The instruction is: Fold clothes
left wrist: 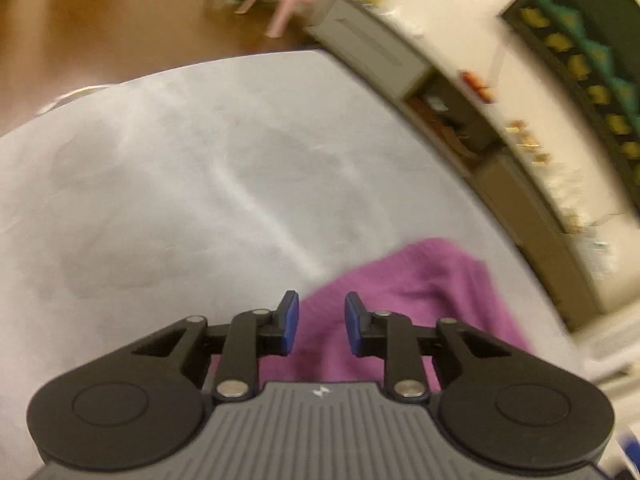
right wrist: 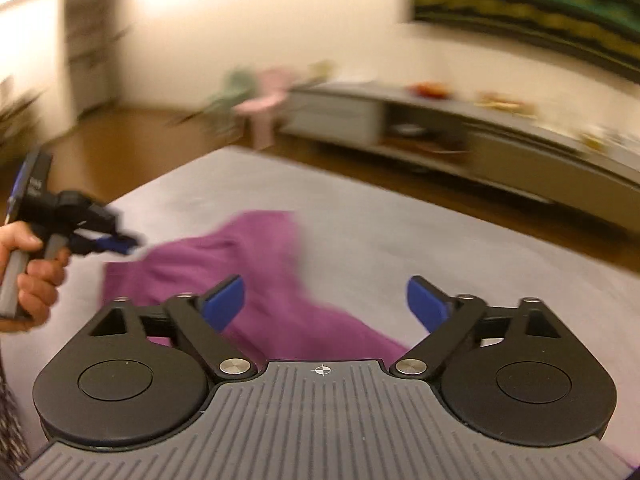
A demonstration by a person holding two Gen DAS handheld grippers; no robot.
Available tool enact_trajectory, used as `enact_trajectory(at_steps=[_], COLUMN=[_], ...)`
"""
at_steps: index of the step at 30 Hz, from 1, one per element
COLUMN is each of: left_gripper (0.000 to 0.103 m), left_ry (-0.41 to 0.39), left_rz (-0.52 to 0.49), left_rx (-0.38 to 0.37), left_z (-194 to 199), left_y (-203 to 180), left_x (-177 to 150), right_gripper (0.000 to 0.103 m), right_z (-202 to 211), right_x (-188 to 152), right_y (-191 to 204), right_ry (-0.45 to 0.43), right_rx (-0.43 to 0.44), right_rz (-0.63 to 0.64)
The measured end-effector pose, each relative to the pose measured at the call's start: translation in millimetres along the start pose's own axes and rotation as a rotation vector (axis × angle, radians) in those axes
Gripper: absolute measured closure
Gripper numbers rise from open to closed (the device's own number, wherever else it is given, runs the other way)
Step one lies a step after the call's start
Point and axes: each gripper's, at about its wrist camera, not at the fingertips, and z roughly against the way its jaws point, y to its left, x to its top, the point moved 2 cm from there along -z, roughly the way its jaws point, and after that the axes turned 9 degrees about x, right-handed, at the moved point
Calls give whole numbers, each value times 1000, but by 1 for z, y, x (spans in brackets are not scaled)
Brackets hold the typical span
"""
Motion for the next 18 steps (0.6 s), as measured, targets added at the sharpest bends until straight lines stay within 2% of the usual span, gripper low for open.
enact_trajectory(at_steps=[2, 4, 5, 7, 8, 9, 11, 13, 14, 15, 17, 18], left_gripper=[79, 79, 79, 79, 78, 74, 64, 48, 46, 44, 43, 35], left_ry=[7, 21, 23, 12, 6, 0, -11, -22, -24, -23, -10, -2], left_rz=[-17, -41, -44, -24, -14, -4, 15, 35, 46, 59, 44, 29], left_rx=[-60, -82, -97, -136, -156, -176, -216, -256, -274, -289, -307, -313], left_z=[2, 0, 0, 3, 5, 6, 10, 13, 14, 14, 13, 13], left_y=[-5, -13, -16, -16, -16, -17, -17, -18, -17, -16, -19, -22], left_x=[2, 0, 0, -1, -1, -2, -2, -3, -3, -2, -5, -8], right_gripper=[11, 11, 17, 39, 96, 98, 101, 101, 101, 101, 101, 101], right_z=[-59, -117, -140, -174, -186, -184, -165, -122, -104, -92, -84, -84], right_x=[28, 43, 47, 49, 51, 53, 62, 64, 59, 49, 23, 11], right_y=[2, -6, -13, -24, -26, -20, 0, 43, 63, 84, 114, 124], right_ry=[96, 225, 273, 349, 383, 374, 294, 167, 134, 129, 141, 150], right_rx=[15, 30, 26, 29, 64, 98, 134, 219, 258, 276, 252, 216], right_rz=[-8, -59, -89, -135, -156, -150, -93, 10, 52, 100, 198, 245])
